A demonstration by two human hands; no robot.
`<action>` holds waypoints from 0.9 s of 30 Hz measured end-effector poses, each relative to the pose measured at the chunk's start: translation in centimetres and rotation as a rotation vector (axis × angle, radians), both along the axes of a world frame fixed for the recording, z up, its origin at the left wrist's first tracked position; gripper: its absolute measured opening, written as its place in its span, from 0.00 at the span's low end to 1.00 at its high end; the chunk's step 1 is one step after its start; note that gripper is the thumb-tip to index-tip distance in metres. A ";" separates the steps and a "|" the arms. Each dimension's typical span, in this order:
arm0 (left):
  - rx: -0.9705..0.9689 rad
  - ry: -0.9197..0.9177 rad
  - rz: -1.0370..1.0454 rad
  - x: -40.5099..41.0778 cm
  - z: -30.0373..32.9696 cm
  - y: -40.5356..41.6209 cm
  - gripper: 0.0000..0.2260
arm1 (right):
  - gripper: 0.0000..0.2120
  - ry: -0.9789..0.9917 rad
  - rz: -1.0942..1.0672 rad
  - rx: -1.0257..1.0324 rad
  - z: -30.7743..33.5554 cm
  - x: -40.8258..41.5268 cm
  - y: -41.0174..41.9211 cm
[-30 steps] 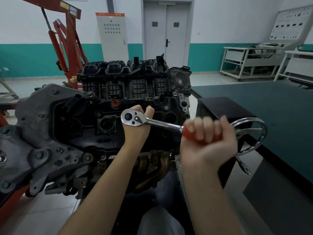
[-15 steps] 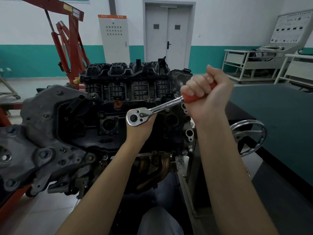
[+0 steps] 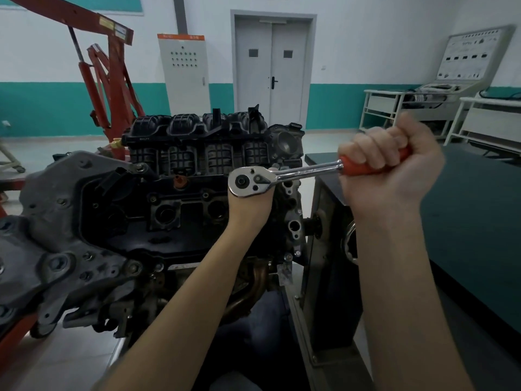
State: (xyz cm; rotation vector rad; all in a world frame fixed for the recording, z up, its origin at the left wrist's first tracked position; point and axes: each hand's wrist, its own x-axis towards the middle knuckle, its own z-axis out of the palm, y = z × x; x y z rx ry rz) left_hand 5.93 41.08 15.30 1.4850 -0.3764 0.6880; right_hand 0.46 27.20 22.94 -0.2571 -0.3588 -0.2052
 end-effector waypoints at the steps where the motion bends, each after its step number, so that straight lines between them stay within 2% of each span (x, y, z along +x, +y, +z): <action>1: 0.002 0.024 -0.003 0.3 -0.2 -0.4 0.14 | 0.20 0.006 -0.013 -0.002 -0.2 0.1 -0.3; 3: 0.019 0.059 -0.008 0.9 -0.6 -1.0 0.18 | 0.19 0.019 -0.032 0.002 -0.7 0.5 -0.9; 11: 0.060 0.121 -0.005 3.0 -1.8 -1.6 0.22 | 0.19 0.200 -0.054 0.128 -2.9 3.2 -1.8; 14: 0.022 0.137 -0.012 3.2 -3.4 -1.4 0.21 | 0.19 0.274 -0.071 0.211 -4.1 3.8 -2.0; 17: 0.043 0.189 0.037 3.6 -3.9 -1.8 0.19 | 0.16 0.254 -0.108 0.240 -4.7 4.1 -1.9; 20: -0.008 0.262 0.119 4.2 -3.6 -2.3 0.15 | 0.16 0.178 -0.088 0.120 -4.1 4.8 -1.7; 22: 0.051 0.413 0.147 4.4 -3.9 -2.2 0.04 | 0.17 0.124 -0.015 -0.008 -2.7 5.9 -2.0; 24: 0.147 0.545 0.133 4.4 -4.9 -1.9 0.07 | 0.18 0.108 0.081 -0.160 -0.8 7.3 -2.4; 26: 0.191 0.513 0.110 4.3 -5.4 -2.1 0.12 | 0.21 0.125 0.178 -0.272 0.8 8.4 -2.7; 27: 0.180 0.458 0.111 4.2 -5.3 -2.3 0.11 | 0.22 0.131 0.217 -0.288 1.2 8.8 -2.7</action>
